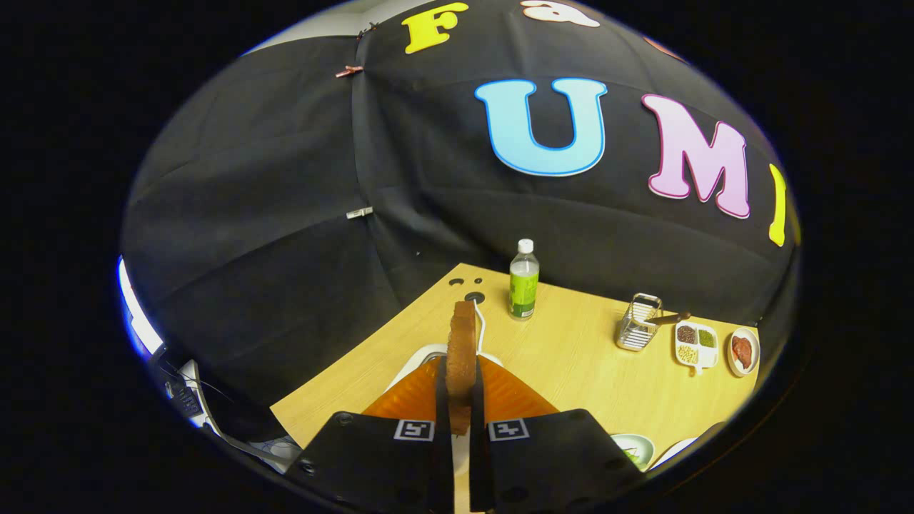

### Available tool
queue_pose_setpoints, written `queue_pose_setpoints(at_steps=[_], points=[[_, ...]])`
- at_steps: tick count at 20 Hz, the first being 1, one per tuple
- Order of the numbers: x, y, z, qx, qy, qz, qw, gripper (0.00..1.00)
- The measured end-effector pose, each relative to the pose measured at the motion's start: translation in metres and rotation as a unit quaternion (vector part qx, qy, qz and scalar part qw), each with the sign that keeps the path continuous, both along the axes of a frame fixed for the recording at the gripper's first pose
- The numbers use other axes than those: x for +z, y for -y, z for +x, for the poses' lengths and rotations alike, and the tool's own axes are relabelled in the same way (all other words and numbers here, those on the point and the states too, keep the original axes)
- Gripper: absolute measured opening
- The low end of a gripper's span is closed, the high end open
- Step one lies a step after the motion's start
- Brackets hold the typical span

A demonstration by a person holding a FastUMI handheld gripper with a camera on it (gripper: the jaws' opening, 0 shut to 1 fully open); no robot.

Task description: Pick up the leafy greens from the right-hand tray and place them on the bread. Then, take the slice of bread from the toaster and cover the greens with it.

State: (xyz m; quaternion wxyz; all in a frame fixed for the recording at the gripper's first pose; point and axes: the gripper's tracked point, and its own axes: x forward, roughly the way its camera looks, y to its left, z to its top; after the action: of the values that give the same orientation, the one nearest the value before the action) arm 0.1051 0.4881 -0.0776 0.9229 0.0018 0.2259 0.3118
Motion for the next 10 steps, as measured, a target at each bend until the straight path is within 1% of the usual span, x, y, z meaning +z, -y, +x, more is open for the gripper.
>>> queue_pose_setpoints(at_steps=[4,7,10], points=[[0.015,0.031,0.003,-0.019,0.000,0.020,1.000,0.13],[0.004,0.065,0.008,-0.036,-0.004,0.005,0.999,0.13],[-0.018,0.097,0.002,-0.054,-0.035,0.003,0.998,0.13]])
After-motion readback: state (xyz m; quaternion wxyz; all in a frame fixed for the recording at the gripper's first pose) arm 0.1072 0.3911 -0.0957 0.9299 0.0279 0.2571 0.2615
